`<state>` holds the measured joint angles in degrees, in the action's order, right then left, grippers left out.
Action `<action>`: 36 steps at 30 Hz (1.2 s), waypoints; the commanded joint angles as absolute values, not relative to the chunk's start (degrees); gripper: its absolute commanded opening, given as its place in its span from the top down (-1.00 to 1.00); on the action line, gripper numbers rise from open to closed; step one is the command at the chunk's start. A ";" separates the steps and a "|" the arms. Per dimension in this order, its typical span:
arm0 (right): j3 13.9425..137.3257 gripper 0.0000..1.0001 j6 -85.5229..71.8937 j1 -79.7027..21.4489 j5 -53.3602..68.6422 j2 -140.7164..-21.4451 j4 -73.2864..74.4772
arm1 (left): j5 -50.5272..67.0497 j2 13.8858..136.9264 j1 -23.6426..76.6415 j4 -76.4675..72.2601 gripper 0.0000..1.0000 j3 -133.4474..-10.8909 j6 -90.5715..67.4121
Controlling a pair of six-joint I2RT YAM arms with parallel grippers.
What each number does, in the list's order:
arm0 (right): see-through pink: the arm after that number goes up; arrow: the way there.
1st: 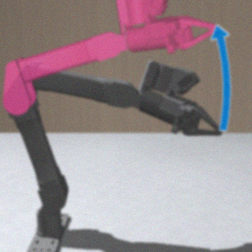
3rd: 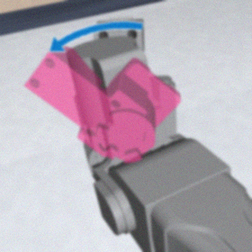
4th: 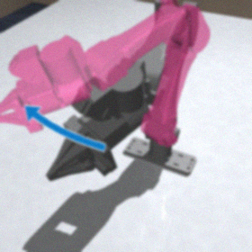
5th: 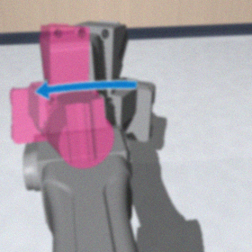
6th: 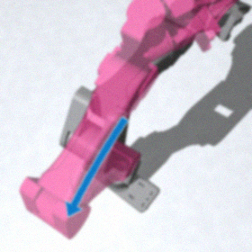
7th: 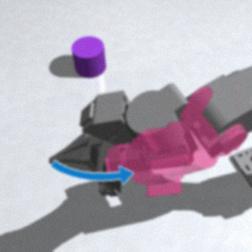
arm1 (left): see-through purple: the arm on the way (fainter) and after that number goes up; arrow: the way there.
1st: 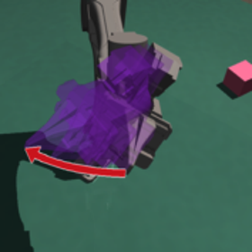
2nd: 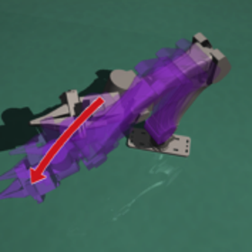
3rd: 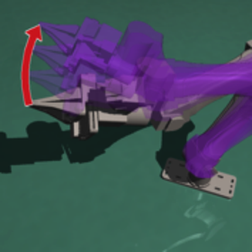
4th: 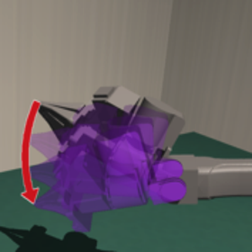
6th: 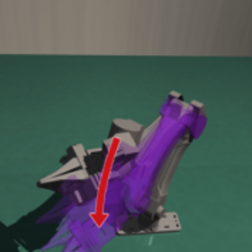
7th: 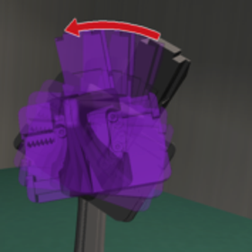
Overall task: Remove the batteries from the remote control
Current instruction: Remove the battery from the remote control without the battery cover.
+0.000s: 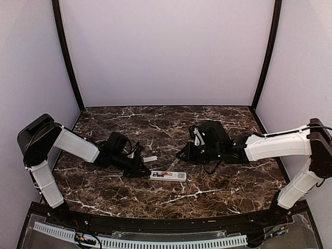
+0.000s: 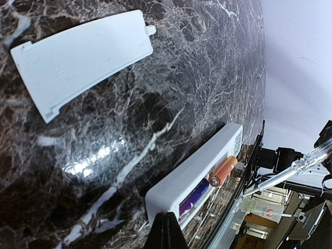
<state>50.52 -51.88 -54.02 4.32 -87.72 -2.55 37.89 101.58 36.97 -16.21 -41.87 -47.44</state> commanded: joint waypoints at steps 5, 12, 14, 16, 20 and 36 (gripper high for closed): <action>52.49 1.00 -50.70 -54.58 0.18 -89.36 -1.84 | 38.66 100.19 37.44 -17.40 1.00 -41.48 -47.73; 54.22 1.00 -49.59 -54.58 0.18 -91.73 -1.02 | 38.74 100.36 37.42 -17.38 1.00 -41.57 -47.65; 54.46 1.00 -49.52 -54.58 -1.09 -92.36 -0.78 | 38.76 100.45 37.38 -17.40 1.00 -41.59 -47.64; 55.10 1.00 -49.39 -54.58 -1.71 -93.06 -0.27 | 38.88 100.50 37.39 -17.40 1.00 -41.65 -47.67; 55.84 1.00 -49.13 -54.58 -2.41 -94.01 -0.35 | 38.86 100.46 37.43 -17.40 1.00 -41.67 -47.58; 55.44 1.00 -49.95 -54.91 -1.38 -92.20 -0.71 | 38.94 100.55 37.44 -17.58 1.00 -41.58 -47.72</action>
